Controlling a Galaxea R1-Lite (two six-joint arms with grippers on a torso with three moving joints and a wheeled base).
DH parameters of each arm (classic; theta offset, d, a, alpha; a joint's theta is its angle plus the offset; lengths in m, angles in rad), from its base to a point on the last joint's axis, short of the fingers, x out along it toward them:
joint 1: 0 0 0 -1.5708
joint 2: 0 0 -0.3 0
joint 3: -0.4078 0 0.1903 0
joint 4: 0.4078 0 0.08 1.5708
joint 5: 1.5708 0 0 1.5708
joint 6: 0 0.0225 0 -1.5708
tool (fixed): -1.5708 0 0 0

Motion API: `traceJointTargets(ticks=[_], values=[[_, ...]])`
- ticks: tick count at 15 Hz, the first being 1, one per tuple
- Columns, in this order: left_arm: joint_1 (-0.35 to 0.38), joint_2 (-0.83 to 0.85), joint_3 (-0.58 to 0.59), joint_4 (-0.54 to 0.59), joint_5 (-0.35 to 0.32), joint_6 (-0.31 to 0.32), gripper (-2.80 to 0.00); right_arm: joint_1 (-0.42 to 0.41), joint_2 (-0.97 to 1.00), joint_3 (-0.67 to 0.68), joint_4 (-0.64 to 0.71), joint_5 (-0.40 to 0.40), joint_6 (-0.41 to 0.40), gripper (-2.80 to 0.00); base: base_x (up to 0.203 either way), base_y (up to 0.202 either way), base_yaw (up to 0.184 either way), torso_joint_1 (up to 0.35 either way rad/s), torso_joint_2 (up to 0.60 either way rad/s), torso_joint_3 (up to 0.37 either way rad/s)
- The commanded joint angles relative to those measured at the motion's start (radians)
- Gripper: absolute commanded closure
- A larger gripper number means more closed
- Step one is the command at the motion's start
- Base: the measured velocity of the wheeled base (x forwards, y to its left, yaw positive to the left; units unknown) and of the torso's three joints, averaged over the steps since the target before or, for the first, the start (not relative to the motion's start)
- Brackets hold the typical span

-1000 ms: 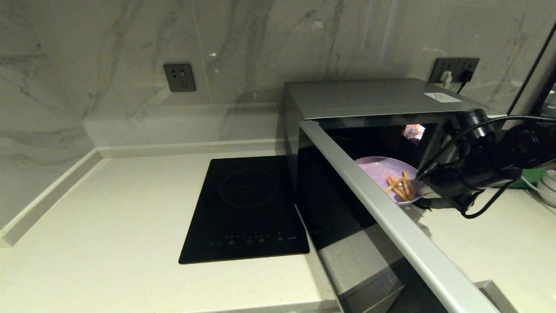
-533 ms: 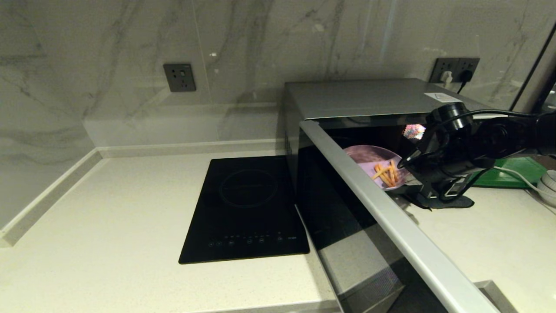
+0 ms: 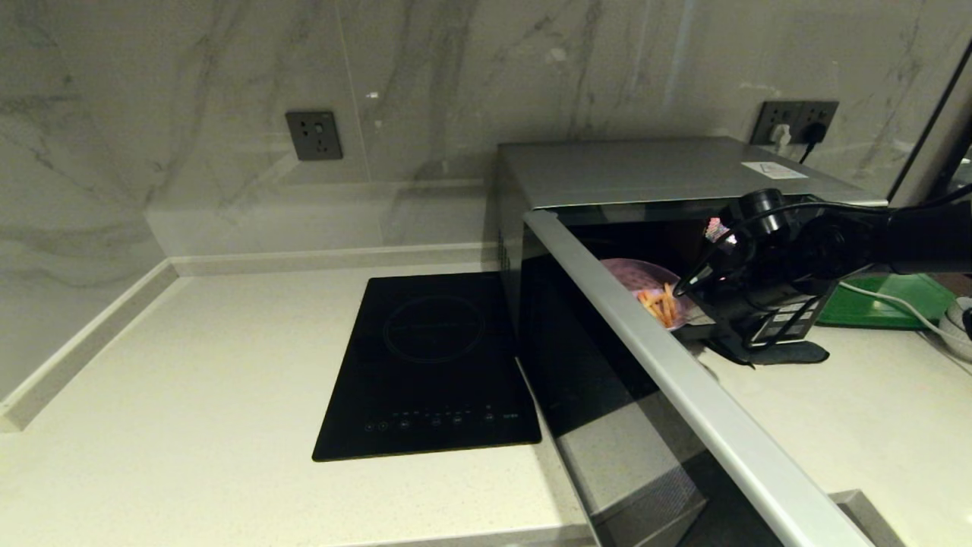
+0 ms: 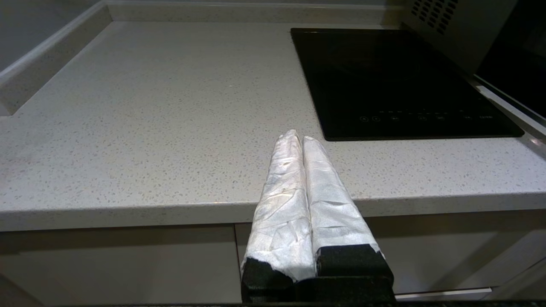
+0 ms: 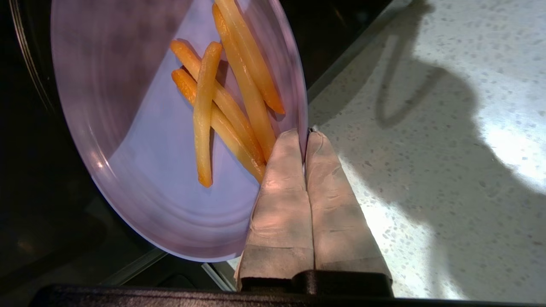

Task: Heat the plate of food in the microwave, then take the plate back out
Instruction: Put the plate in the microwave oven

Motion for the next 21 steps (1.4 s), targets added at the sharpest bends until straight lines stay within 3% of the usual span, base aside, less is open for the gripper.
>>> traceJointTargets(ticks=[1,10,11,17,21], values=[[0.0,0.001,0.0,0.0,0.001,0.0,0.0,0.004,0.019,-0.021,0.002,-0.001,0.005,0.0,0.0,0.0,0.0,0.0,0.0,0.0],[0.0,0.001,0.0,0.0,0.001,0.0,0.0,0.005,0.056,-0.058,0.002,-0.006,-0.006,0.0,0.0,0.0,0.0,0.0,0.0,0.0],[0.0,0.001,0.0,0.0,0.001,0.0,0.0,0.01,0.056,-0.059,0.002,-0.008,-0.006,-2.8,0.0,0.0,0.0,0.0,0.0,0.0],[0.0,0.001,0.0,0.0,0.001,0.0,0.0,0.01,-0.015,-0.052,0.015,-0.014,-0.003,-2.8,0.0,0.0,0.0,0.0,0.0,0.0],[0.0,0.001,0.0,0.0,0.001,0.0,0.0,0.003,-0.233,0.118,0.038,-0.091,-0.013,-2.8,0.0,0.0,0.0,0.0,0.0,0.0]])
